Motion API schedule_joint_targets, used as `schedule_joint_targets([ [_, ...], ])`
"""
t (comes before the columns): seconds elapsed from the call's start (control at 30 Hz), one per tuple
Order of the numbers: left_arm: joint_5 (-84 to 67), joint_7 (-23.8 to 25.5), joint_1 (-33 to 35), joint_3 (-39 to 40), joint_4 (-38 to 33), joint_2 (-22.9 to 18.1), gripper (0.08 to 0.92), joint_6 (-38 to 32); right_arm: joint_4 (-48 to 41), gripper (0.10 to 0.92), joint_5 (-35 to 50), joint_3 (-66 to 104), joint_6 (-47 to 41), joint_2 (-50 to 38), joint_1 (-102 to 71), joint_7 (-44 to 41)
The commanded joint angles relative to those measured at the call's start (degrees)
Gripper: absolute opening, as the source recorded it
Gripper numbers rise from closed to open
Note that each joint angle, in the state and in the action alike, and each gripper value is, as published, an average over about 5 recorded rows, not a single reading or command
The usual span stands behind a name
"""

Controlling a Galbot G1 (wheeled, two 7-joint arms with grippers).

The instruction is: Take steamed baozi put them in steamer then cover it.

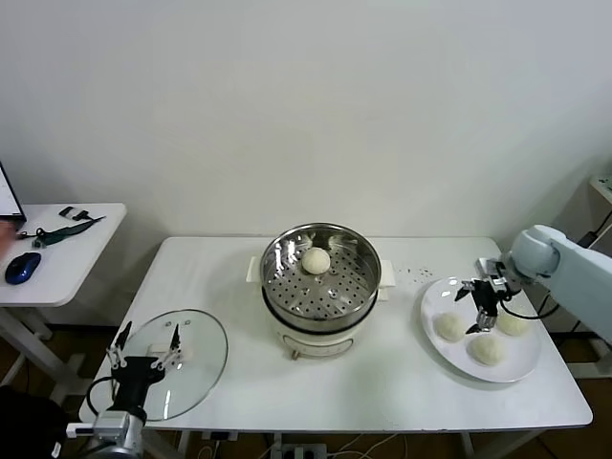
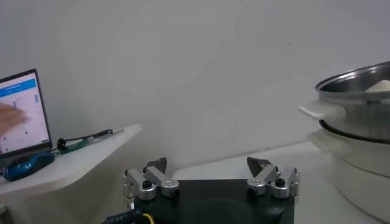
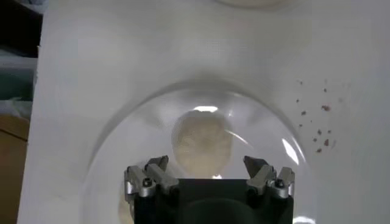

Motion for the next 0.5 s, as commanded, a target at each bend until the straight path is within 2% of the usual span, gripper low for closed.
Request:
schedule_joint_targets([
  [0.03,0.1,0.0,0.1,0.0,0.1,-0.1,0.823,-0.1,-5.6,0.823,-1.9,4.0,-1.3,3.8,-5.2,-0.2],
  [0.5,0.2,0.1,0.2,-0.1,0.3,-0.3,0.823,-0.2,-6.8,0.817,-2.6,3.7,-0.9,6.6,-4.7,-0.9],
])
